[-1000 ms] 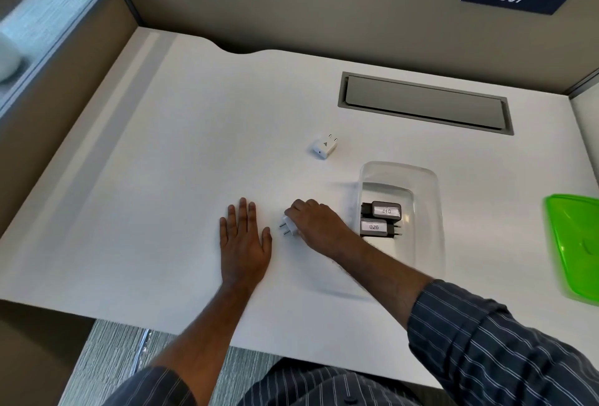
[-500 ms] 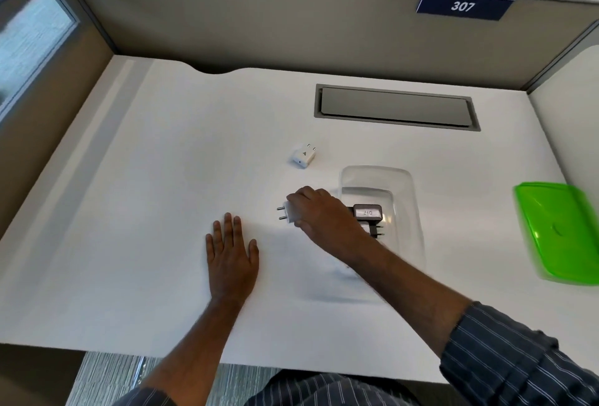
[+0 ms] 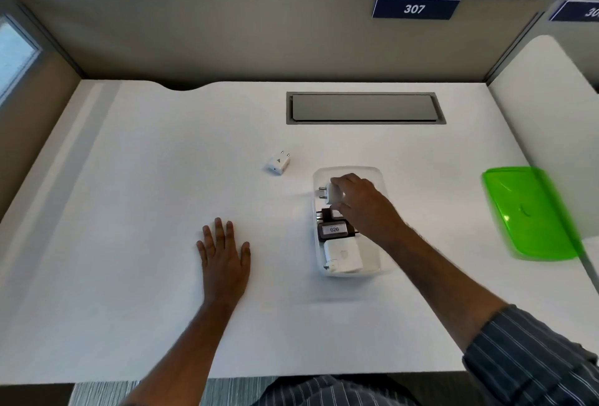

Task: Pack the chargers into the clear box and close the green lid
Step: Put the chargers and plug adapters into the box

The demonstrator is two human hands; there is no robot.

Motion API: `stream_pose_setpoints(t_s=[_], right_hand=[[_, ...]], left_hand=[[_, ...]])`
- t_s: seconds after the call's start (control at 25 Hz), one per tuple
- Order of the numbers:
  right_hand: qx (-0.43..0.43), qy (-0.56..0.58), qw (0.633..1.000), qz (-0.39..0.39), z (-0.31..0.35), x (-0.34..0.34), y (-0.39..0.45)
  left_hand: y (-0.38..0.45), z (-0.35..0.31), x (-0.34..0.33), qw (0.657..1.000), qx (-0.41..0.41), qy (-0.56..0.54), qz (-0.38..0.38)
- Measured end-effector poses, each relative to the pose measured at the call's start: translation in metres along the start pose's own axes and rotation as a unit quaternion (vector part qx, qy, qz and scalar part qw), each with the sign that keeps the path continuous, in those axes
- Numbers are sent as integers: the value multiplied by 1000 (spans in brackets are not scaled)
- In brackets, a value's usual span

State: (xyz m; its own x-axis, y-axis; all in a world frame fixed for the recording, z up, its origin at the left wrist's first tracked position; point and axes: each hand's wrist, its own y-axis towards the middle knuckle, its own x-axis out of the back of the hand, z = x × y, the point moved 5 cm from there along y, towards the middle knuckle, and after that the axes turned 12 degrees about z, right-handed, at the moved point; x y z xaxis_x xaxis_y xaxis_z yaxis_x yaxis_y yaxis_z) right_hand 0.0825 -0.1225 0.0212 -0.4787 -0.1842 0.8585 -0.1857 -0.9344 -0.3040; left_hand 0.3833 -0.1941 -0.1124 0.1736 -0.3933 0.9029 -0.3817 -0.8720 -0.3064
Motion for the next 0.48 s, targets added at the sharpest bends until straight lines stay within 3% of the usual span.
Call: stream_pose_setpoints(t_s=[0.48], right_hand=[[-59,-55,993,91,-45,-21,40]], left_hand=[[45,-67,-3,998,-59,9,35]])
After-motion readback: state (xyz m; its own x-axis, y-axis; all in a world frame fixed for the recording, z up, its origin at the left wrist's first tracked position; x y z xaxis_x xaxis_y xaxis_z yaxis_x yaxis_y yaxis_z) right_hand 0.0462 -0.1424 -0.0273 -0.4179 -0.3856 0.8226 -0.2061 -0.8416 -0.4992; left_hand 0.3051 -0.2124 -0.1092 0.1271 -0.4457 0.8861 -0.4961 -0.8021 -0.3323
